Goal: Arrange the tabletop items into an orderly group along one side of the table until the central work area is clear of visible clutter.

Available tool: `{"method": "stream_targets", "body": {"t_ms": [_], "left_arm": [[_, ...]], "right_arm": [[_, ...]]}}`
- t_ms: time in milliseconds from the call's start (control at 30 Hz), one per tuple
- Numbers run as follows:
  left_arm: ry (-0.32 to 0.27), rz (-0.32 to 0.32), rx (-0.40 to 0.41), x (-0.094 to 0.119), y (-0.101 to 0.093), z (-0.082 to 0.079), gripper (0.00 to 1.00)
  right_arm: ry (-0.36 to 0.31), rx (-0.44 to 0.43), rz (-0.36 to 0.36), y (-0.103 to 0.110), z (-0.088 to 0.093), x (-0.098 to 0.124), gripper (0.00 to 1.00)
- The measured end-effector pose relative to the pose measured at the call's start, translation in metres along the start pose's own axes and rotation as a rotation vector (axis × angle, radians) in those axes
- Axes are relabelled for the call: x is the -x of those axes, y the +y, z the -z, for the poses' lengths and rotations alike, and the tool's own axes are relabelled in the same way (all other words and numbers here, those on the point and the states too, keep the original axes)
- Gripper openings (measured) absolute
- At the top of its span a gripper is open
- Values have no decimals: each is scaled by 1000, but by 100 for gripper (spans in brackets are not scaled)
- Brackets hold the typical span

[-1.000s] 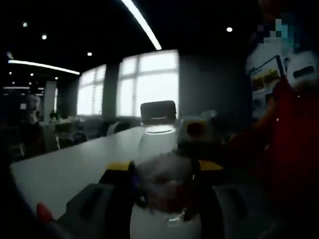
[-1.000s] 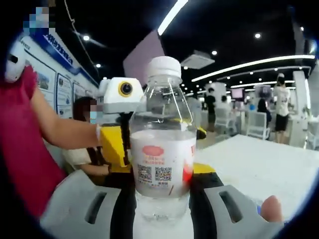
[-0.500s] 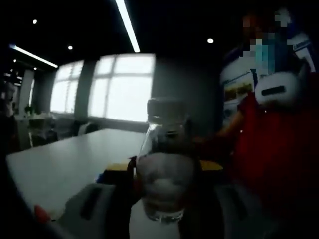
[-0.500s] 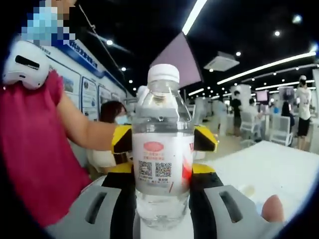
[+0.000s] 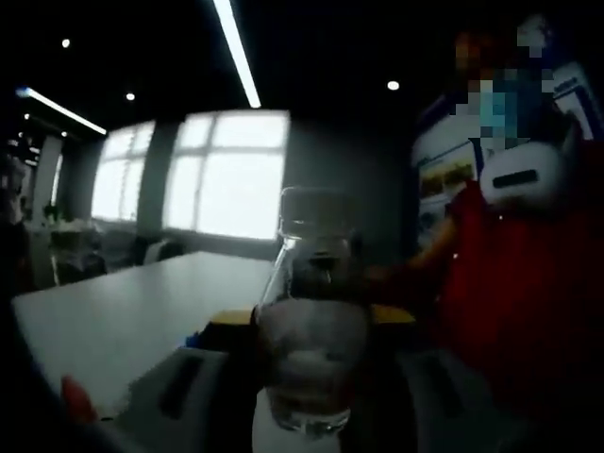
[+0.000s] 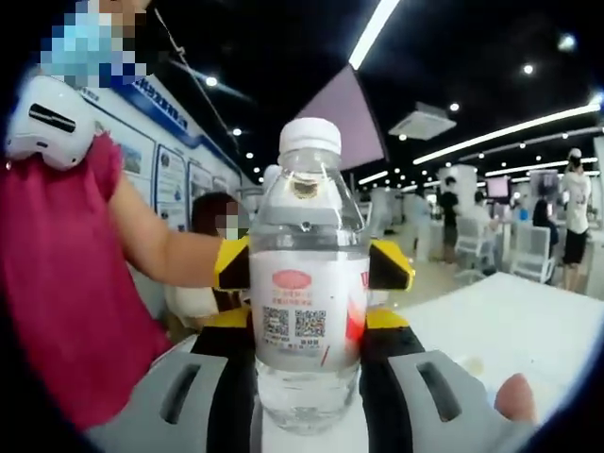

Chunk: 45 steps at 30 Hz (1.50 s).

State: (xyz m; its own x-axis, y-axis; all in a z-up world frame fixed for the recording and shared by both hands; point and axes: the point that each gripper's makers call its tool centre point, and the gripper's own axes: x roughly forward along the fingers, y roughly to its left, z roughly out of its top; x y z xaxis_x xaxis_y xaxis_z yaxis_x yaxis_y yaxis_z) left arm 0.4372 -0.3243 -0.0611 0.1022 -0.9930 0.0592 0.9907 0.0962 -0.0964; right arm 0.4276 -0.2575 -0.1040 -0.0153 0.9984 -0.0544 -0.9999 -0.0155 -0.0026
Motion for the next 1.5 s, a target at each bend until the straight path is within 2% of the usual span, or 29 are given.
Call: {"method": "stream_targets", "body": {"t_ms": [100, 233, 400, 533, 600, 733, 933, 967, 1167, 1267, 1400, 1500], "left_arm": [[20, -16, -5, 6, 5, 3, 39], [31, -45, -10, 21, 14, 2, 39], [37, -88, -19, 43, 22, 2, 39], [64, -135, -12, 67, 33, 9, 39], [55, -160, 0, 78, 41, 10, 39], [66, -176, -9, 96, 52, 13, 39], [108, -172, -47, 115, 84, 11, 40], [110, -170, -52, 119, 92, 11, 40], [89, -159, -69, 134, 127, 15, 40], [109, -159, -77, 138, 145, 23, 40], [142, -159, -61, 148, 175, 42, 40], [142, -159, -45, 155, 193, 57, 40]], "right_arm": [[45, -3, -5, -4, 5, -7, 43], [70, -8, -20, -11, 6, -23, 43], [69, -20, -46, -18, 6, -45, 43], [64, -40, -57, -25, 6, -61, 46], [74, -26, -63, -28, 8, -71, 40], [88, -12, -70, -37, 13, -90, 40], [90, 39, -71, -67, 13, -113, 39], [103, 58, -63, -77, 16, -119, 39], [93, 73, -59, -113, 23, -136, 39], [108, 85, -52, -132, 34, -145, 39], [143, 75, -49, -157, 55, -157, 39], [170, 65, -41, -172, 71, -164, 39]]}}
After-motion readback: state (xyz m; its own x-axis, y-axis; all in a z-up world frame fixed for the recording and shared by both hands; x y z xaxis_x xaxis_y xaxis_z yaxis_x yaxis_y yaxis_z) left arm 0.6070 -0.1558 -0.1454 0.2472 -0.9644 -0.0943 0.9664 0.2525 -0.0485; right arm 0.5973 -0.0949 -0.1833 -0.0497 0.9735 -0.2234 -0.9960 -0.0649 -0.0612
